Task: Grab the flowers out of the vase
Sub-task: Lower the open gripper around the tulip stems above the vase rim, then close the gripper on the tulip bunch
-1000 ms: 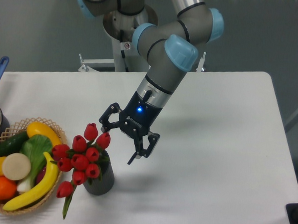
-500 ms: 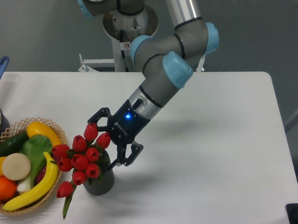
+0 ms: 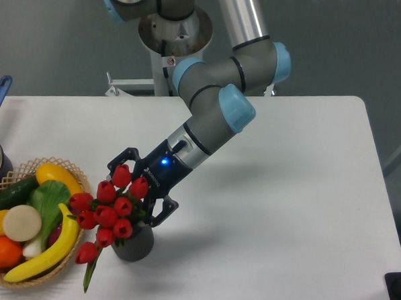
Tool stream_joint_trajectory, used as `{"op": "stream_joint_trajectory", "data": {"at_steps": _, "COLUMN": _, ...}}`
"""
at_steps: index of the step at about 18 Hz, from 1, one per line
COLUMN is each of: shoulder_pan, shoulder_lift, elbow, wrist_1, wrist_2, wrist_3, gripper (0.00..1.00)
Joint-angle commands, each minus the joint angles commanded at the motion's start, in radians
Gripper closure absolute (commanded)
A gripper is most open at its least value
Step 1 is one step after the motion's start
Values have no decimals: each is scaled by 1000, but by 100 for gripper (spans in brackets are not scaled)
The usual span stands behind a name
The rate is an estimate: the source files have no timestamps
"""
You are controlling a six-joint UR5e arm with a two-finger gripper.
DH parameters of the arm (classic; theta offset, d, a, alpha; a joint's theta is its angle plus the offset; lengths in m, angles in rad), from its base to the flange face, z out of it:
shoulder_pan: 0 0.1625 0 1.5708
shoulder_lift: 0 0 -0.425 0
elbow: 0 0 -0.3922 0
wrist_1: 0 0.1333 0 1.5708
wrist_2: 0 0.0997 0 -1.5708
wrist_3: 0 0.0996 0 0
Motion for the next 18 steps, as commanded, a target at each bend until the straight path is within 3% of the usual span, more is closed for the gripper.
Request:
{"op": "stream_joint_trajectory", "data": {"at_steps": 4, "shoulder_pan": 3, "shoulder_lift": 26, "elbow": -5, "wrist_1": -2, "wrist_2": 2, "wrist_3": -12, "gripper": 100}}
{"op": "stream_joint_trajectory", "data": {"at_steps": 10, "shoulder_pan": 11, "shoulder_lift": 57, "elbow": 24, "wrist_1": -2, "wrist_2": -6, "wrist_3": -106, "gripper": 100}}
{"op": "stream_joint_trajectory", "data": {"at_steps": 18, "shoulder_pan": 15, "shoulder_lift": 66, "elbow": 181, "wrist_1": -2, "wrist_2": -9, "wrist_3": -354, "gripper": 100}}
